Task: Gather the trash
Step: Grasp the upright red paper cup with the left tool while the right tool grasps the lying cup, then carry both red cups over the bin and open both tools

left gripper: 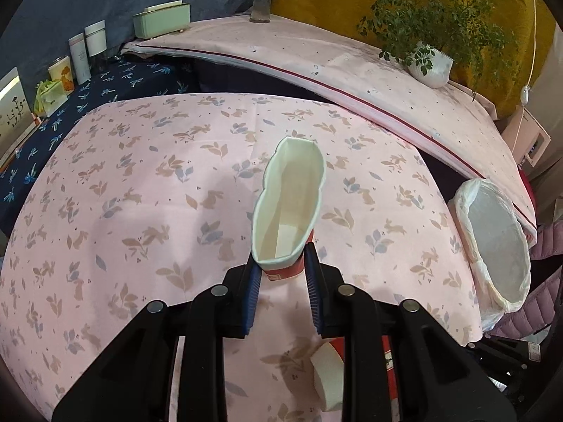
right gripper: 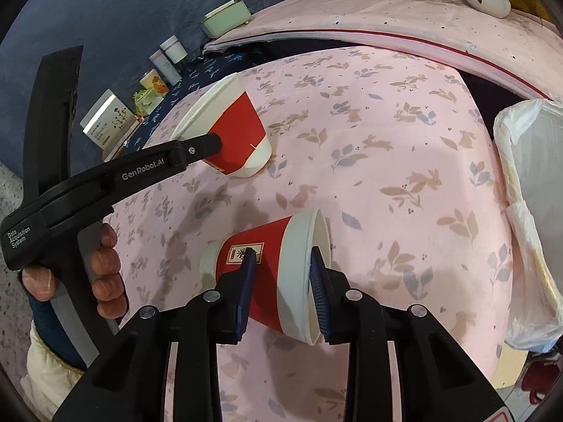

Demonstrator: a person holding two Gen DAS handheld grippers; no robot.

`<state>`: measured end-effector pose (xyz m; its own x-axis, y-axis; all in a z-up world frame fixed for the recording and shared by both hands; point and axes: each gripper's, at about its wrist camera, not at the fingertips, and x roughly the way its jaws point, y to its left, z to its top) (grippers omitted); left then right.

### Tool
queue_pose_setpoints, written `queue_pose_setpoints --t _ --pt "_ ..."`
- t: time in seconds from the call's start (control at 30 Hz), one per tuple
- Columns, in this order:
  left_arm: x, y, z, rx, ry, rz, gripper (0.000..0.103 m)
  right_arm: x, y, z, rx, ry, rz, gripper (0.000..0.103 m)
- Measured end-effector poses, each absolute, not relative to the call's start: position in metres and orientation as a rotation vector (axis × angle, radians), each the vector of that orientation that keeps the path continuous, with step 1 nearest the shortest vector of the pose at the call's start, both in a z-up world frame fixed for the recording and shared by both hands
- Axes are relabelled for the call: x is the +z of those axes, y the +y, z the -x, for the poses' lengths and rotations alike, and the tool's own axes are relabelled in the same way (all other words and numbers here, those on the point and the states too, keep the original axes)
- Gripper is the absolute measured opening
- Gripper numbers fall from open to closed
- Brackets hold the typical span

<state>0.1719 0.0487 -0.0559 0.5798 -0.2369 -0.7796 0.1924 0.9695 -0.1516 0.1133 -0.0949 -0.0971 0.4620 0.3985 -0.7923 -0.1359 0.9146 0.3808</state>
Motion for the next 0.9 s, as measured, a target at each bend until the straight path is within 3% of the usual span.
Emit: queue_pose_setpoints --t 0.23,0.4,0.9 --pt "-0.047 0.040 -0.144 -0.261 0.909 0.045 0.024 -0.088 -0.099 -0.086 0.370 1.032 -0.319 0.009" --pt "-0.035 0.031 -0.133 -0.274 0.892 0.047 0.023 -0.068 -0.109 -0.072 0.329 0.975 -0.314 0.004" --pt "0.000 -0.047 -0.124 -0.410 0.848 0.005 0.024 0.002 -0.193 -0.062 0.017 0.774 -0.233 0.003"
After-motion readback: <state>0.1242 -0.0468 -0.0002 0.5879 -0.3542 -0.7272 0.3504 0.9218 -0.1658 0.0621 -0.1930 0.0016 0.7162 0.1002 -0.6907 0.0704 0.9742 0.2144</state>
